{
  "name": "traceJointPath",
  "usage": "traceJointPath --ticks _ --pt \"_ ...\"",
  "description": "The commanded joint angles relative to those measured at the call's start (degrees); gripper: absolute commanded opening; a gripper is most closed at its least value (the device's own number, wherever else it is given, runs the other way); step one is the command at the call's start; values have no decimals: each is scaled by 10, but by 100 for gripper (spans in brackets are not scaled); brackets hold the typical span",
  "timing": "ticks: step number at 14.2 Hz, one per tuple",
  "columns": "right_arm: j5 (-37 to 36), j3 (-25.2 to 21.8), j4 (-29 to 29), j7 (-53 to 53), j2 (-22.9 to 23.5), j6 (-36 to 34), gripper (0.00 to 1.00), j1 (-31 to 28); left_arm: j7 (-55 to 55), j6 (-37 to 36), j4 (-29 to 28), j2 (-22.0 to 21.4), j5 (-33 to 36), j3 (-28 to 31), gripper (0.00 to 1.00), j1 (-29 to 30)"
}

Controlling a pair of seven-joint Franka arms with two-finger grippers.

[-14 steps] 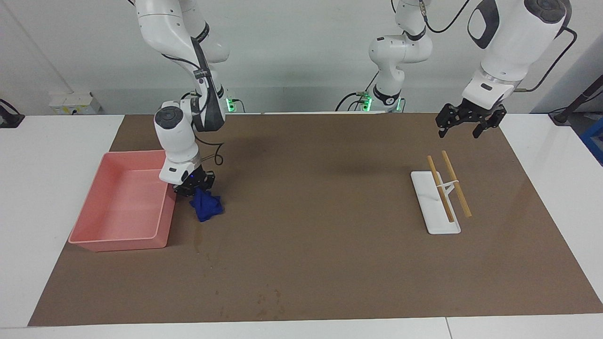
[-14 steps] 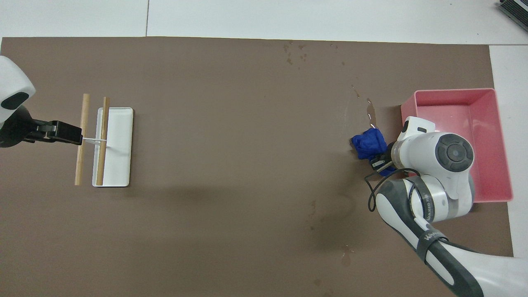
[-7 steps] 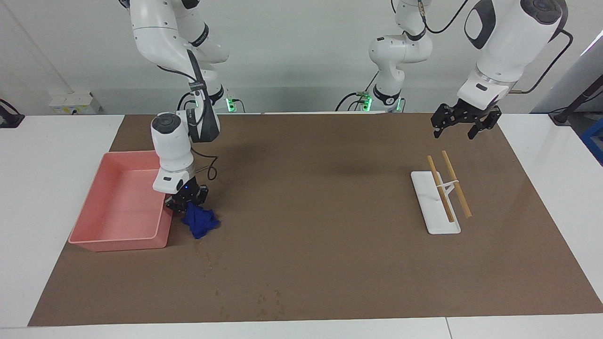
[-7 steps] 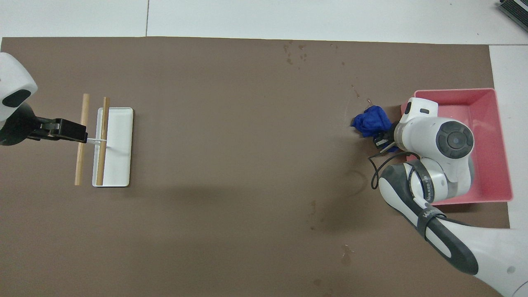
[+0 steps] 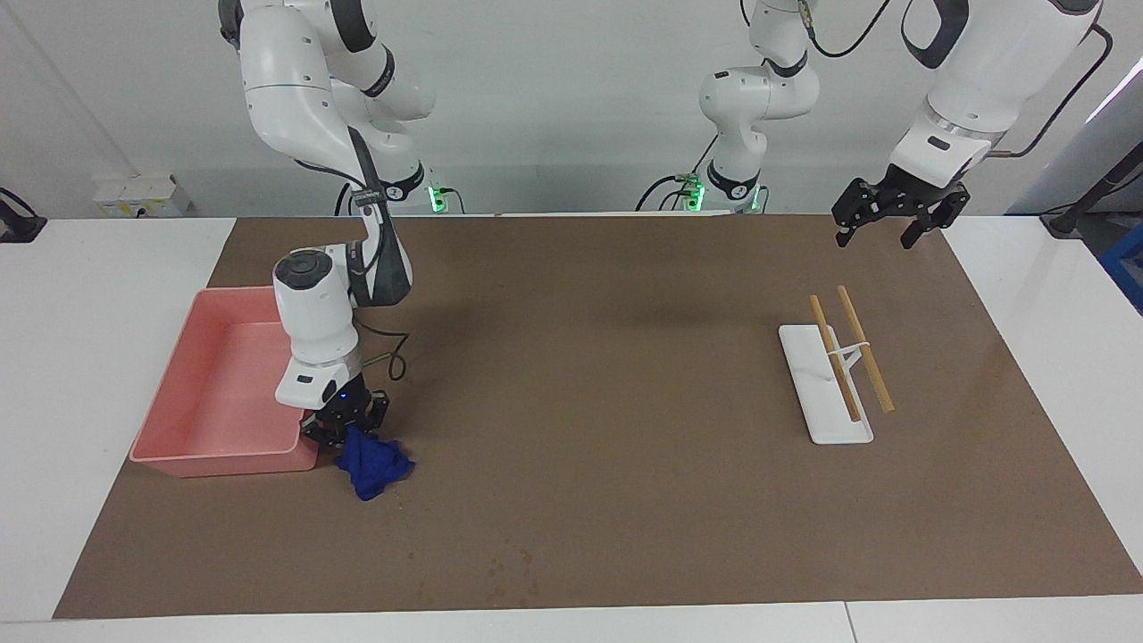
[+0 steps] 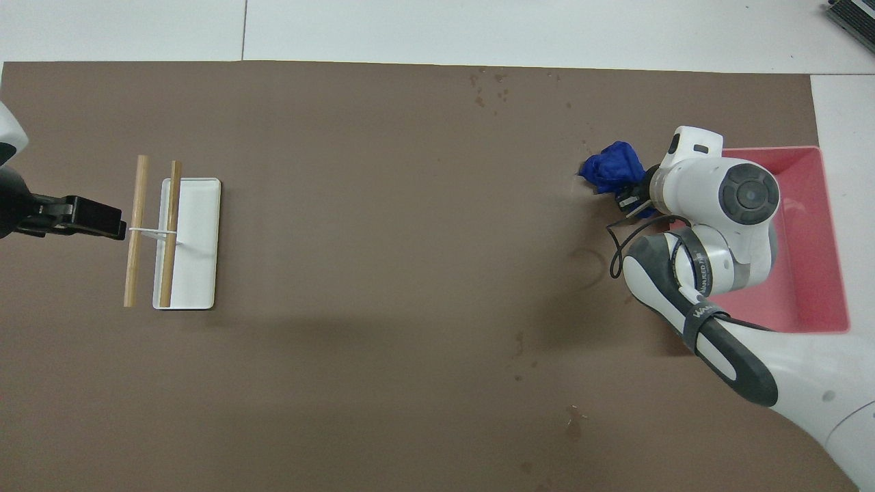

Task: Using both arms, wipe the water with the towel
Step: 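Carry the blue cloth with the right gripper over the pink bin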

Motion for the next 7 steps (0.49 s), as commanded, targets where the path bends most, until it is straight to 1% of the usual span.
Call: traceJointPath --ticks 1,7 --pt "-18 3 64 -7 87 34 0 6 1 -12 0 -3 -8 -6 100 10" --pt "-20 4 67 -6 87 29 0 7 2 -9 0 -3 -7 -6 100 9"
